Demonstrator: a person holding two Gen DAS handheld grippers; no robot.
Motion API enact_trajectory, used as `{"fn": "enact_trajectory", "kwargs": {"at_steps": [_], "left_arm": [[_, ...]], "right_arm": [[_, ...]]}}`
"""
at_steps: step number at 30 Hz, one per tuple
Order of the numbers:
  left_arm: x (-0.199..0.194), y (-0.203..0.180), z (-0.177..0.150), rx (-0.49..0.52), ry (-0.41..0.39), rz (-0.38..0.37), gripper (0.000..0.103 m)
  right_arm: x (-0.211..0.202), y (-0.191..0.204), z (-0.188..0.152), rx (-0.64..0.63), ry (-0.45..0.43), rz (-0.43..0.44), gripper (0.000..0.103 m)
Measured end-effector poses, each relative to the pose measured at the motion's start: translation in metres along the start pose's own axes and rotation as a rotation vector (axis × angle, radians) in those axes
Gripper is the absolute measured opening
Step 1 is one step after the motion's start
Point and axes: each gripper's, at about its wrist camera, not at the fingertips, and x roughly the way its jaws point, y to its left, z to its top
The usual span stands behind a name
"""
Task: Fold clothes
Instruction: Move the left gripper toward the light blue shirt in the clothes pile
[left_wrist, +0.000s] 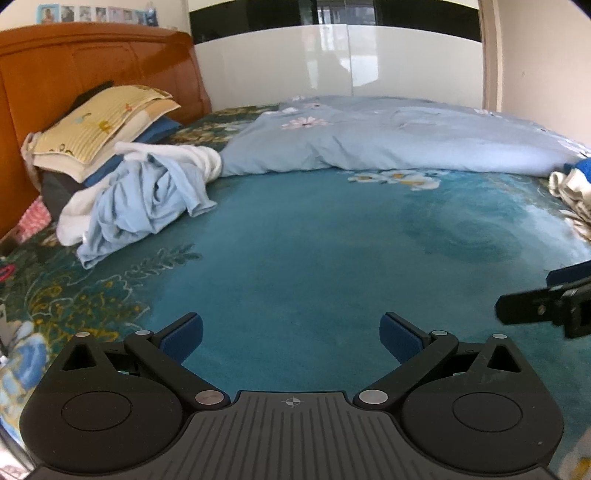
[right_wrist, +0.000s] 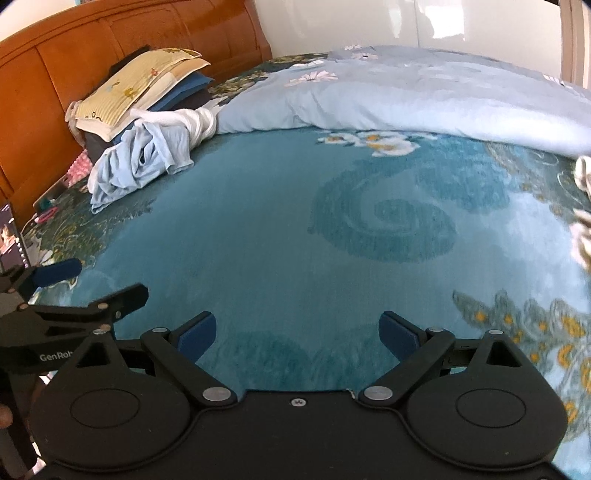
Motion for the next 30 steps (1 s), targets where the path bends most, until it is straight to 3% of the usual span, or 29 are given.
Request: {"fn": "enact_trajectory", "kwargs": {"at_steps": [5,13,21,30], "left_arm": [[0.014,0.016,0.006,-0.076,0.007,-0.055,0.103],[0.027,0.021,0.021,-0.051,-0.051,-0.015,0.103],[0.046,0.040,0.033,-0.138,-0.033,-0.043,0.103],[0.065,0.067,0.053,-0.201,-0.053,-0.011,0.103]], "right_arm": [[0.008,-0.004,0.011,-0.008,-0.006,-0.020,0.100],[0.020,-0.009,0.029,-0.023,-0.015,-0.054,0.100],[0.026,-0.006,0.043,-0.073,-0.030,-0.089,0.100],[0.034,-0.004,0.054,-0.114,-0.034,-0.099,0.100]]}}
